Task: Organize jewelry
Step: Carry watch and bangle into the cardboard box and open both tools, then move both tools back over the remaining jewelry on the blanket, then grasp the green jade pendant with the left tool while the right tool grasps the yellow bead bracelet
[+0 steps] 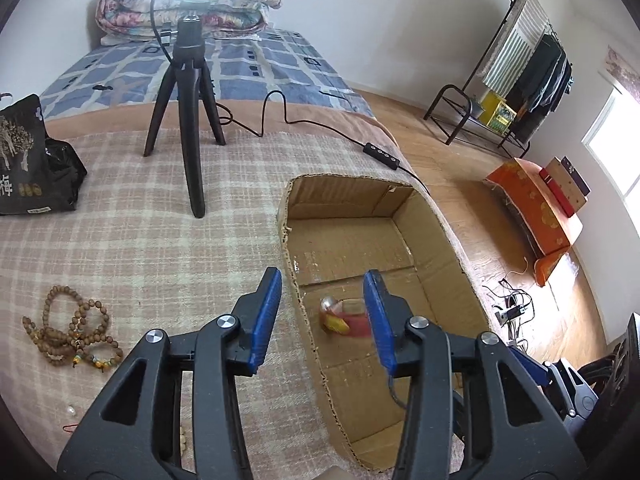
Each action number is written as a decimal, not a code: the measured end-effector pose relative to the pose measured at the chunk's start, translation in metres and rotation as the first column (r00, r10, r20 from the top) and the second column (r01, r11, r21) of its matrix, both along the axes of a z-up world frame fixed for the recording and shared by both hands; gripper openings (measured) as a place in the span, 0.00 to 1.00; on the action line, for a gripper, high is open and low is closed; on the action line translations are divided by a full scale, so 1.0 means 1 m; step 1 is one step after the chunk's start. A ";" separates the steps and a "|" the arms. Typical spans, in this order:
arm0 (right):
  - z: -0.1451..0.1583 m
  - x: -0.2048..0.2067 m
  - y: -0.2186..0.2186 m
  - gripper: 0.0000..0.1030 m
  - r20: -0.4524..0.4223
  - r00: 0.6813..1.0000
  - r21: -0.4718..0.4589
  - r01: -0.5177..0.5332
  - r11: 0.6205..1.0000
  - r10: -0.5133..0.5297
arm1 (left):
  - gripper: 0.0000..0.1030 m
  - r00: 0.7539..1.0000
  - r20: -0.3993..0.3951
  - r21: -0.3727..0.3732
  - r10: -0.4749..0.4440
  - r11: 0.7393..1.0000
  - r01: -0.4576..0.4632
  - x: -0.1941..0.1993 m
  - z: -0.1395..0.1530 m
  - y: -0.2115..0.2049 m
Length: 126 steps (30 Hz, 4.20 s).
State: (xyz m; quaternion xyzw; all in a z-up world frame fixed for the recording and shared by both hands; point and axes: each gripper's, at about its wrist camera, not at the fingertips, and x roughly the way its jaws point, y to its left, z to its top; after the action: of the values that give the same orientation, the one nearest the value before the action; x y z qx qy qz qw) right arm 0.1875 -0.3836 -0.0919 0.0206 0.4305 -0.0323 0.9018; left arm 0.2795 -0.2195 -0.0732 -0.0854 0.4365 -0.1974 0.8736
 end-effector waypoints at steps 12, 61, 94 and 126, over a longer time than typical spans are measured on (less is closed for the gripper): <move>0.017 -0.012 0.009 0.85 0.022 1.000 -0.017 -0.004 1.000 0.004 | 0.42 0.999 0.038 0.038 -0.003 0.999 0.002 -0.016 0.017 0.013; 0.007 -0.004 0.141 0.79 -0.083 0.962 0.123 -0.249 0.961 0.260 | 0.42 0.997 0.035 0.177 0.070 0.981 -0.075 -0.103 -0.003 0.221; -0.067 0.059 0.177 0.42 -0.270 0.913 0.269 -0.234 0.934 0.307 | 0.33 0.986 -0.118 0.241 -0.115 0.960 0.140 -0.101 -0.090 0.192; -0.059 0.058 0.197 0.05 -0.220 0.920 0.146 -0.299 0.943 0.325 | 0.10 0.991 -0.088 0.289 -0.101 0.949 0.123 -0.101 -0.091 0.187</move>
State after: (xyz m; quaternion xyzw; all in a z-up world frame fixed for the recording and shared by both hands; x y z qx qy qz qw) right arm 0.2455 -0.1870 -0.1507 -0.0028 0.5355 0.1334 0.8339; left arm 0.1781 -0.0328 -0.1644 0.0632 0.4964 -0.1764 0.8476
